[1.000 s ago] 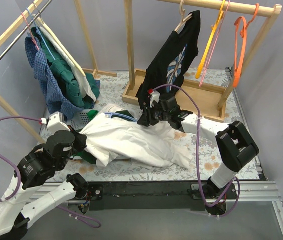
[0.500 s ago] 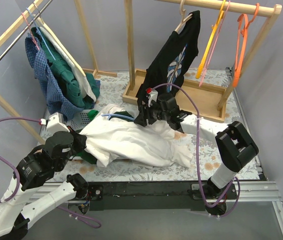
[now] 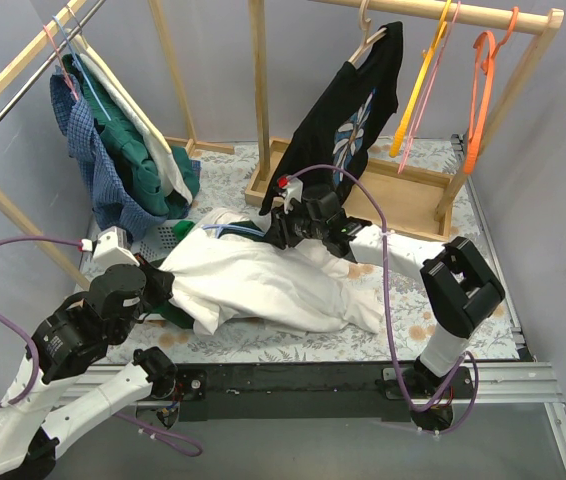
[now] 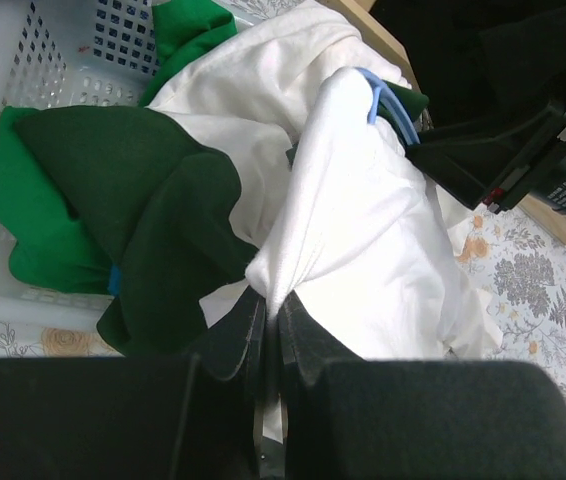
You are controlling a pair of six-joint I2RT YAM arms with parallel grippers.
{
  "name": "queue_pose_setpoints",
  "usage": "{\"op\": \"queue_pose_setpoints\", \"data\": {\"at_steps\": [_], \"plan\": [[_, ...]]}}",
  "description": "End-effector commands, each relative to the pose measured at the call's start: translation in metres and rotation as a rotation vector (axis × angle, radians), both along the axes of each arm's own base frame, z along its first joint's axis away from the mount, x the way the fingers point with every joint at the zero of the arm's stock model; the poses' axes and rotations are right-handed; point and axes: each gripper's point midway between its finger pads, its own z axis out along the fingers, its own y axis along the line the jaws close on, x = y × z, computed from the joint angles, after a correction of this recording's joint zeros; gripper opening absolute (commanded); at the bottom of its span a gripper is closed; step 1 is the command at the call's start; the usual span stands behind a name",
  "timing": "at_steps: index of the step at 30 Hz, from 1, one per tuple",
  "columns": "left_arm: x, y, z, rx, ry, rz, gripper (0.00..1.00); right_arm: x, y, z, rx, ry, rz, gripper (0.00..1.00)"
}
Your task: Remove the t-shirt from the hanger
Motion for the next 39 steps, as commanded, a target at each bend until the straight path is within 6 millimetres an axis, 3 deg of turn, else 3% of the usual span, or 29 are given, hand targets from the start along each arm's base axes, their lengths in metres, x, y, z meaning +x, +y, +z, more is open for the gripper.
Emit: {"op": "queue_pose_setpoints", "data": {"at_steps": [1,2,7,9,11,13,14,16,20,26,27,29,30,31,36,39], "plan": [[0.0,0.002,0.0,0.001,-0.007,0.007,0.0,0.011,0.006,0.008,-0.009,-0.05,-0.017,0.31],[0.0,0.003,0.0,-0.001,-0.009,0.007,0.0,0.011,0.005,0.008,-0.014,-0.054,-0.025,0.2],[-0.001,0.005,0.004,0.001,-0.016,0.01,0.0,0.005,-0.015,0.024,-0.049,-0.11,-0.075,0.06],[-0.001,0.006,0.007,0.005,-0.023,0.011,0.0,0.003,-0.026,0.025,-0.08,-0.134,-0.106,0.04],[0.0,0.007,0.013,0.006,-0.036,0.014,0.0,-0.004,-0.044,0.047,-0.084,-0.193,-0.142,0.03],[0.0,0.009,0.016,0.005,-0.044,0.016,0.0,-0.01,-0.052,0.048,-0.095,-0.204,-0.15,0.01],[-0.001,0.009,0.018,0.002,-0.048,0.014,0.0,-0.015,-0.055,0.059,-0.085,-0.228,-0.144,0.01],[-0.001,0.008,0.02,-0.004,-0.053,0.009,0.0,-0.022,-0.06,0.061,-0.093,-0.241,-0.131,0.01],[0.001,-0.002,0.018,-0.003,-0.057,-0.039,0.0,-0.035,-0.061,0.096,-0.048,-0.334,-0.096,0.01],[0.01,-0.053,0.031,-0.032,-0.125,-0.28,0.0,-0.036,-0.06,0.161,-0.003,-0.463,-0.097,0.01],[0.013,-0.059,0.037,-0.029,-0.15,-0.307,0.0,-0.034,-0.058,0.188,0.026,-0.5,-0.105,0.01],[0.019,-0.073,0.038,-0.013,-0.144,-0.36,0.0,-0.036,-0.063,0.192,-0.034,-0.504,-0.091,0.01],[0.022,-0.08,0.046,-0.003,-0.175,-0.392,0.0,-0.036,-0.065,0.214,-0.024,-0.535,-0.099,0.01],[0.026,-0.089,0.046,0.004,-0.168,-0.425,0.0,-0.037,-0.067,0.22,-0.041,-0.558,-0.094,0.01],[0.039,-0.128,0.075,-0.026,-0.262,-0.562,0.0,-0.044,-0.094,0.263,-0.046,-0.654,-0.15,0.01],[0.047,-0.159,0.082,-0.071,-0.288,-0.657,0.0,-0.047,-0.111,0.286,-0.03,-0.713,-0.202,0.01]]}}
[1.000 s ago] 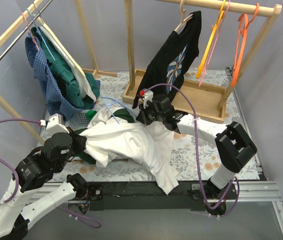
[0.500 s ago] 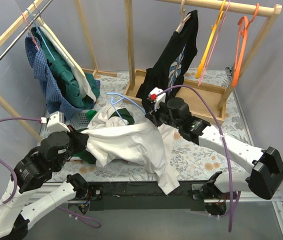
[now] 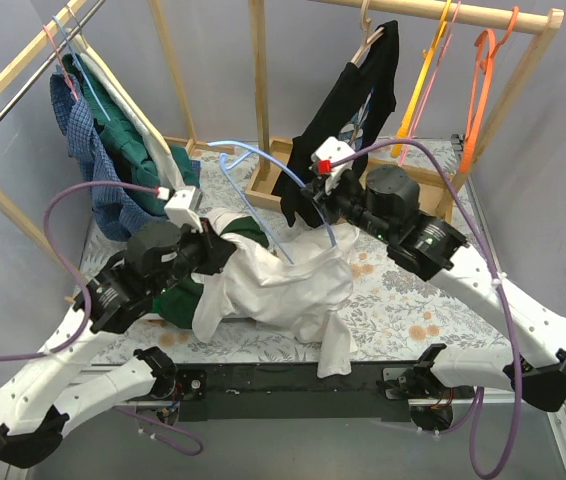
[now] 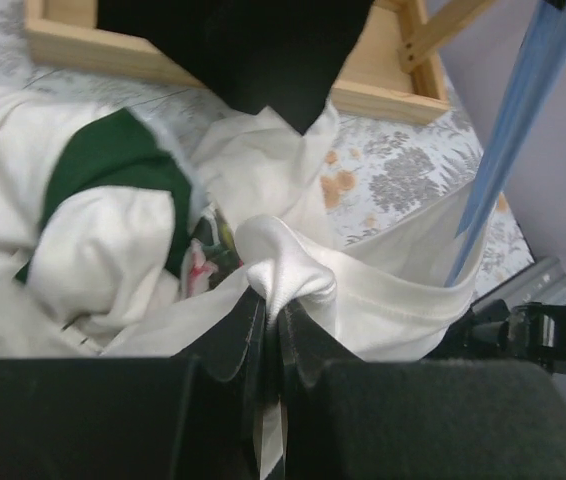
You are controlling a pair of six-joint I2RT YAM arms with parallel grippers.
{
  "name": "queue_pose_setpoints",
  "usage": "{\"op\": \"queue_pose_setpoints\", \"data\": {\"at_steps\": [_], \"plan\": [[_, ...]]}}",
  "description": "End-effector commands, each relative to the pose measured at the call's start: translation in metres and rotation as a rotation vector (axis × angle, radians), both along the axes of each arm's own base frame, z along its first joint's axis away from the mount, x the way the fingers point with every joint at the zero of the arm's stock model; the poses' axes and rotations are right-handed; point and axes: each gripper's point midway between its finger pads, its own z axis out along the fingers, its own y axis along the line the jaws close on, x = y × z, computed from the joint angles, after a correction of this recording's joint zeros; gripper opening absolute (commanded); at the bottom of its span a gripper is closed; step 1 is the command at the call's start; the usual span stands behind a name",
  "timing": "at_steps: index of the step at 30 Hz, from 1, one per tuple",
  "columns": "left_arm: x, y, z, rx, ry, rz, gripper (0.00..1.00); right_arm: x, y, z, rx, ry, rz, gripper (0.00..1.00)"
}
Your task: Remove the t-shirt from the hanger
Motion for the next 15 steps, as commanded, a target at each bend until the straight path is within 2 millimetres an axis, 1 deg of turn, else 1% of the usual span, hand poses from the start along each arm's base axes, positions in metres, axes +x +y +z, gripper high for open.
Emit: {"op": "queue_pose_setpoints", "data": {"at_steps": [1,2,3,4,5,6,7,8,9,10,13,14,15], "plan": [[0.005,-0.049,0.047,-0.126,-0.126,-0.205,0.0,-0.005,-0.034,0.062,0.059,-0.151,-0.086,0.01],[0.011,-0.062,0.047,-0.138,-0.128,-0.234,0.0,-0.004,-0.036,0.066,0.059,-0.168,-0.097,0.01],[0.012,-0.068,0.047,-0.147,-0.129,-0.258,0.0,-0.002,-0.042,0.071,0.063,-0.182,-0.124,0.01],[0.015,-0.074,0.046,-0.15,-0.13,-0.269,0.0,-0.003,-0.046,0.081,0.083,-0.205,-0.138,0.01],[0.018,-0.08,0.052,-0.17,-0.149,-0.281,0.0,-0.002,-0.05,0.086,0.088,-0.227,-0.152,0.01],[0.021,-0.087,0.049,-0.172,-0.142,-0.3,0.0,-0.001,-0.055,0.093,0.099,-0.246,-0.173,0.01],[0.022,-0.091,0.05,-0.175,-0.145,-0.314,0.0,-0.004,-0.059,0.105,0.128,-0.282,-0.178,0.01],[0.023,-0.095,0.055,-0.189,-0.161,-0.326,0.0,-0.005,-0.062,0.112,0.139,-0.303,-0.184,0.01],[0.026,-0.1,0.052,-0.188,-0.153,-0.338,0.0,-0.005,-0.066,0.118,0.142,-0.327,-0.198,0.01],[0.025,-0.103,0.053,-0.19,-0.157,-0.351,0.0,-0.007,-0.07,0.128,0.167,-0.356,-0.208,0.01],[0.028,-0.108,0.057,-0.194,-0.168,-0.363,0.0,-0.01,-0.076,0.14,0.171,-0.414,-0.213,0.01],[0.028,-0.109,0.058,-0.193,-0.173,-0.369,0.0,-0.012,-0.079,0.147,0.194,-0.446,-0.215,0.01],[0.027,-0.109,0.061,-0.193,-0.182,-0.376,0.0,-0.012,-0.077,0.142,0.183,-0.448,-0.207,0.01]]}}
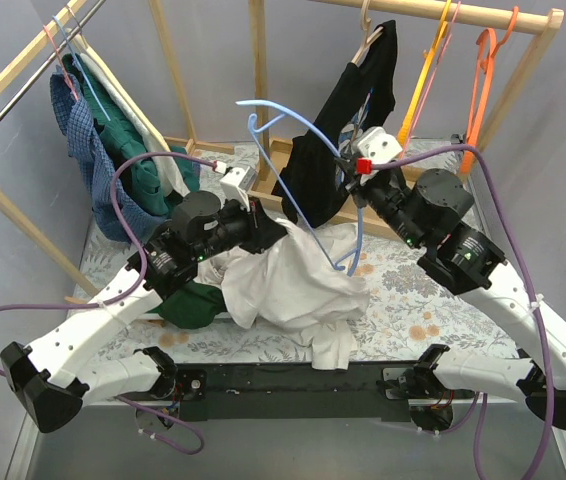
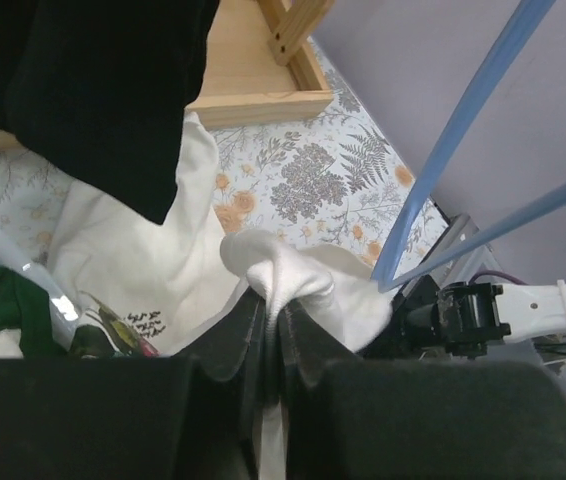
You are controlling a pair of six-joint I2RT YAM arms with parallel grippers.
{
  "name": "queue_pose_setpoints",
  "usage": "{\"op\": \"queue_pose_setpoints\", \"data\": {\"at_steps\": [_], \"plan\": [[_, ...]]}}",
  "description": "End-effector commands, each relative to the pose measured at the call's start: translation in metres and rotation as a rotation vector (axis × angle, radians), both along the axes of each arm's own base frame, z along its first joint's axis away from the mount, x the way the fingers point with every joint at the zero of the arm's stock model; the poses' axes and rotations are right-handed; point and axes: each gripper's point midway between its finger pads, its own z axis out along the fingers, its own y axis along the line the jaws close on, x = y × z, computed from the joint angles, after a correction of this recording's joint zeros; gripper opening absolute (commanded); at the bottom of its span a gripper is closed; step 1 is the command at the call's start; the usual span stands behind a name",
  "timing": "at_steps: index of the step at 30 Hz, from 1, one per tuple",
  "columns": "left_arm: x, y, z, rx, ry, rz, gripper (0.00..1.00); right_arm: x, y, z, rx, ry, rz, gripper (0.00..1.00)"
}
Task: Remove the t-shirt from the hanger
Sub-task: Remove the T-shirt from the hanger, then place the hanger at the clothesline.
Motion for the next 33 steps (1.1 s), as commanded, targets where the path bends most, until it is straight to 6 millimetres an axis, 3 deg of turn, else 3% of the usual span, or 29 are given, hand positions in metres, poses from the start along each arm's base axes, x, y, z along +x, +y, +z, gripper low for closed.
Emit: {"op": "queue_pose_setpoints", "data": {"at_steps": [1,2,4,8,12,15,16,17,19,20,24,27,30,33], "plan": [[-0.004,-0.007,0.052,-0.092,-0.128,-0.061,0.25,-0.015,-0.024,0.068,0.136,-0.214,-0.026,0.01],[-0.004,-0.006,0.052,-0.087,-0.13,-0.06,0.45,-0.016,-0.024,0.067,0.139,-0.218,-0.02,0.01],[-0.002,0.001,0.052,-0.069,-0.144,-0.03,0.69,-0.021,-0.024,0.057,0.126,-0.212,0.003,0.01],[-0.008,0.025,0.053,-0.01,-0.164,0.025,0.83,-0.034,-0.02,0.034,0.07,-0.169,0.077,0.01],[-0.018,0.047,0.065,0.046,-0.186,0.061,0.88,-0.049,-0.016,0.01,0.008,-0.092,0.158,0.01],[-0.039,0.059,0.079,0.085,-0.221,-0.007,0.87,-0.059,-0.017,-0.003,-0.026,-0.056,0.199,0.01],[-0.052,0.063,0.07,0.136,-0.193,-0.055,0.86,-0.062,-0.018,-0.017,-0.062,-0.019,0.208,0.01],[-0.061,0.069,0.09,0.141,-0.243,-0.085,0.86,-0.064,-0.018,-0.023,-0.077,-0.005,0.22,0.01],[-0.074,0.081,0.088,0.19,-0.204,-0.097,0.85,-0.069,-0.022,-0.034,-0.102,0.021,0.225,0.01],[-0.077,0.088,0.101,0.188,-0.23,-0.089,0.85,-0.069,-0.023,-0.042,-0.116,0.034,0.224,0.01],[-0.087,0.105,0.118,0.178,-0.247,-0.048,0.86,-0.072,-0.028,-0.06,-0.154,0.055,0.224,0.01],[-0.091,0.102,0.135,0.126,-0.271,-0.062,0.89,-0.076,-0.024,-0.078,-0.207,0.106,0.259,0.01],[-0.09,0.087,0.142,0.101,-0.264,-0.117,0.9,-0.09,-0.014,-0.087,-0.238,0.145,0.356,0.01],[-0.077,0.071,0.133,0.126,-0.224,-0.134,0.9,-0.103,-0.009,-0.092,-0.274,0.172,0.437,0.01]]}}
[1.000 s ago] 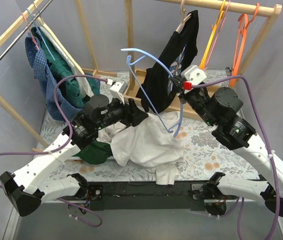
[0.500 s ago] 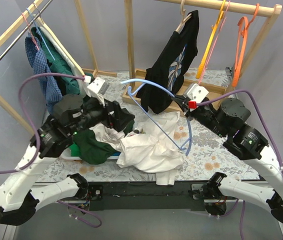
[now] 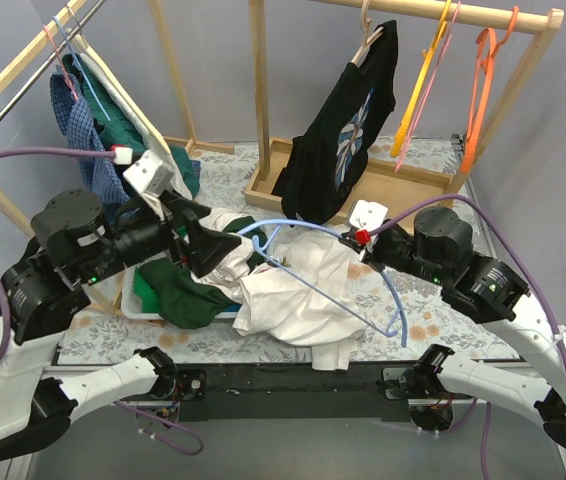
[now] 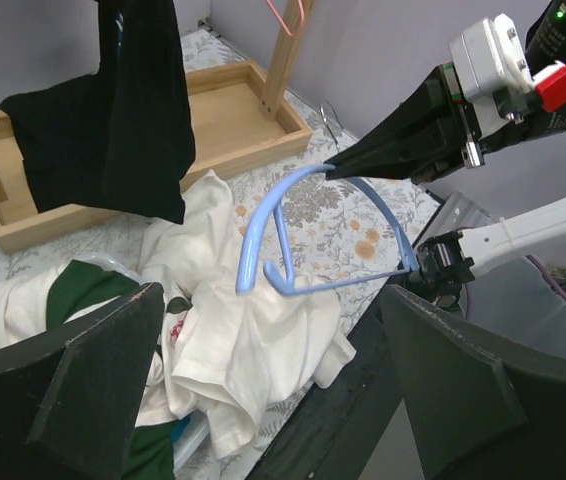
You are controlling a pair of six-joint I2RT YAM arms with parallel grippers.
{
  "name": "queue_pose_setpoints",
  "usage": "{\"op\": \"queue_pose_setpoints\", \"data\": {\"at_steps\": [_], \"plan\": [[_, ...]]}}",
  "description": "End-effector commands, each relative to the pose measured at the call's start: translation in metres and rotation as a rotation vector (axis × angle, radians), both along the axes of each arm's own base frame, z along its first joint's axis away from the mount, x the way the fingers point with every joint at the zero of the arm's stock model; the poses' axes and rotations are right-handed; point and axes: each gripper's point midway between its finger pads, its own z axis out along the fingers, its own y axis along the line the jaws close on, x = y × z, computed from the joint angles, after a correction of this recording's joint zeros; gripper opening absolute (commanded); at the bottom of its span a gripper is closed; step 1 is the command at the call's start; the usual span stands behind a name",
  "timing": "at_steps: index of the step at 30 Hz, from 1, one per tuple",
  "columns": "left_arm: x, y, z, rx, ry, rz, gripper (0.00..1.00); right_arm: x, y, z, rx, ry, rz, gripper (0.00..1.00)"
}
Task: Remove the t-shirt from the hanger
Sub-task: Place the hanger at the clothesline.
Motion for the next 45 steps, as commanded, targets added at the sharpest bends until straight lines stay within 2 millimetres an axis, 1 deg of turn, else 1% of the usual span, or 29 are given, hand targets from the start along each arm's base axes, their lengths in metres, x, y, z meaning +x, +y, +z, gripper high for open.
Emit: {"op": "queue_pose_setpoints", "data": {"at_steps": [1,4,5,6,7,9,11,13,17,18,20,21,22,24,25,28,31,35,36,38,39,42,44,45], "plan": [[0.017,-0.029,-0.024,0.07,0.093,-0.055,0.9,-0.024,0.009,0.009,-0.014,0.02,0.145,0.01],[0.017,-0.048,-0.033,0.063,0.146,-0.128,0.9,-0.033,0.015,0.005,-0.044,0.033,0.198,0.01],[0.014,-0.054,-0.036,0.058,0.166,-0.161,0.9,-0.036,0.016,0.006,-0.042,0.034,0.21,0.01],[0.015,-0.061,-0.043,0.066,0.193,-0.181,0.9,-0.037,0.018,0.005,-0.048,0.039,0.218,0.01],[0.016,-0.065,-0.047,0.065,0.208,-0.194,0.9,-0.038,0.018,0.006,-0.053,0.042,0.221,0.01],[0.017,-0.075,-0.062,0.075,0.274,-0.221,0.89,-0.038,0.022,0.002,-0.068,0.046,0.231,0.01],[0.016,-0.081,-0.072,0.085,0.321,-0.242,0.88,-0.039,0.024,0.001,-0.071,0.044,0.234,0.01],[0.015,-0.086,-0.079,0.091,0.352,-0.262,0.85,-0.041,0.027,0.001,-0.076,0.041,0.243,0.01],[0.008,-0.091,-0.083,0.087,0.384,-0.315,0.79,-0.04,0.029,0.003,-0.084,0.02,0.234,0.01],[0.005,-0.092,-0.085,0.087,0.398,-0.332,0.76,-0.04,0.03,0.005,-0.08,0.015,0.238,0.01],[-0.001,-0.093,-0.091,0.092,0.427,-0.362,0.72,-0.041,0.03,0.008,-0.074,0.008,0.239,0.01],[-0.002,-0.094,-0.099,0.101,0.45,-0.366,0.7,-0.042,0.031,0.011,-0.069,0.001,0.24,0.01],[-0.007,-0.094,-0.102,0.101,0.468,-0.384,0.65,-0.041,0.03,0.012,-0.07,-0.003,0.238,0.01],[-0.012,-0.093,-0.107,0.102,0.486,-0.403,0.64,-0.04,0.029,0.015,-0.066,-0.016,0.23,0.01],[-0.015,-0.093,-0.114,0.11,0.509,-0.412,0.64,-0.041,0.03,0.016,-0.064,-0.018,0.233,0.01],[-0.019,-0.092,-0.122,0.111,0.533,-0.425,0.63,-0.042,0.03,0.02,-0.057,-0.026,0.237,0.01],[-0.023,-0.093,-0.122,0.1,0.539,-0.446,0.55,-0.041,0.031,0.018,-0.061,-0.023,0.239,0.01],[-0.025,-0.095,-0.122,0.1,0.543,-0.469,0.33,-0.04,0.032,0.016,-0.064,-0.025,0.233,0.01],[-0.025,-0.095,-0.124,0.104,0.546,-0.472,0.18,-0.04,0.033,0.014,-0.068,-0.022,0.233,0.01],[-0.025,-0.095,-0.127,0.114,0.558,-0.47,0.02,-0.039,0.033,0.015,-0.07,-0.026,0.228,0.01],[-0.024,-0.095,-0.129,0.121,0.558,-0.465,0.0,-0.038,0.033,0.014,-0.071,-0.026,0.225,0.01],[-0.021,-0.092,-0.13,0.131,0.536,-0.447,0.0,-0.035,0.034,0.014,-0.07,-0.026,0.21,0.01],[-0.015,-0.089,-0.126,0.131,0.501,-0.409,0.0,-0.031,0.033,0.014,-0.062,-0.019,0.181,0.01],[-0.014,-0.087,-0.12,0.127,0.474,-0.395,0.0,-0.028,0.033,0.017,-0.047,-0.024,0.164,0.01]]}}
